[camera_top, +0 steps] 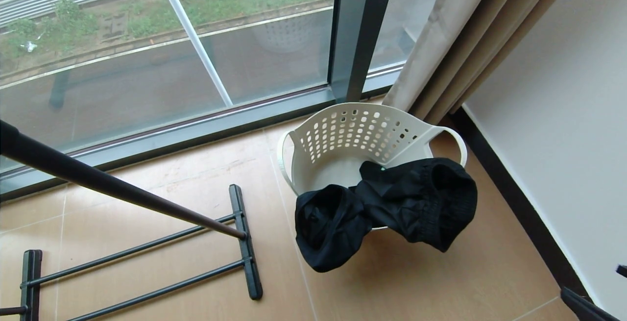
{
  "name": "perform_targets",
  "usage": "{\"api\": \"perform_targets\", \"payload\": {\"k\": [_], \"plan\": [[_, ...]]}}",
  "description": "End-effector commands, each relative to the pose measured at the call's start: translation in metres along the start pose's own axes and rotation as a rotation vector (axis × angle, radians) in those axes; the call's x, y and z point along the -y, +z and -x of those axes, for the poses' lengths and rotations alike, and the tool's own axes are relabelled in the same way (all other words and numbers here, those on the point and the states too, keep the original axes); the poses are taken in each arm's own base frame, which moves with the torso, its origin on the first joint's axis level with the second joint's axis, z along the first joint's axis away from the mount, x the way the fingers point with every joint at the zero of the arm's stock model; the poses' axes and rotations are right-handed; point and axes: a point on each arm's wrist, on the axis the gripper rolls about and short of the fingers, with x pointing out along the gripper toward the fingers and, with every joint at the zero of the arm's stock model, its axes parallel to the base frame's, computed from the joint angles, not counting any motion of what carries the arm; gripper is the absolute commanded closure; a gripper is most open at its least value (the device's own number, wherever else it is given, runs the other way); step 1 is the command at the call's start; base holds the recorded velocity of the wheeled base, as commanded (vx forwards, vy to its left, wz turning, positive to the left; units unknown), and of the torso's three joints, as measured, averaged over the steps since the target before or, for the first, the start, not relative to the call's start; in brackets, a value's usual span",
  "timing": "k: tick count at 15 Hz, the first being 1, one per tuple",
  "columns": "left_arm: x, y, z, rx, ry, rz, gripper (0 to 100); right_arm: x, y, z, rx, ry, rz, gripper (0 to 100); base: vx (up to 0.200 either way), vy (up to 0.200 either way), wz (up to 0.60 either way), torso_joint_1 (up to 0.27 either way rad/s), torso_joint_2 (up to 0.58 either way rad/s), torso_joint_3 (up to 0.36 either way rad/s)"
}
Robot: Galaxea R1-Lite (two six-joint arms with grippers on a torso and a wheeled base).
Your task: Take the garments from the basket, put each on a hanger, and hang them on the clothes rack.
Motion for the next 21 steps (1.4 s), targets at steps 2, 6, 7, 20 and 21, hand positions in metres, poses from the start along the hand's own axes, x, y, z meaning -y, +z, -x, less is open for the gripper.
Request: {"api": "perform_targets", "payload": {"k": [2,6,7,20,21], "plan": [[0.0,0.0,0.0,-0.001,0.0,0.001,0,-0.013,0.056,-0.104,-0.175,0.146,0.382,0,0.0,0.0,0.0,0.0,0.0,0.0],[0.0,0.0,0.0,-0.001,0.0,-0.001,0,-0.019,0.079,-0.172,-0.193,0.217,0.786,0,0.0,0.0,0.0,0.0,0.0,0.0],[0.0,0.0,0.0,-0.001,0.0,-0.001,0,-0.019,0.085,-0.18,-0.179,0.22,0.854,0,0.0,0.0,0.0,0.0,0.0,0.0],[0.0,0.0,0.0,-0.001,0.0,0.001,0,0.005,0.13,-0.248,-0.191,0.05,1.161,0,0.0,0.0,0.0,0.0,0.0,0.0],[0.0,0.0,0.0,-0.001,0.0,0.001,0,0.005,0.13,-0.25,-0.193,0.05,1.159,0,0.0,0.0,0.0,0.0,0.0,0.0]]}}
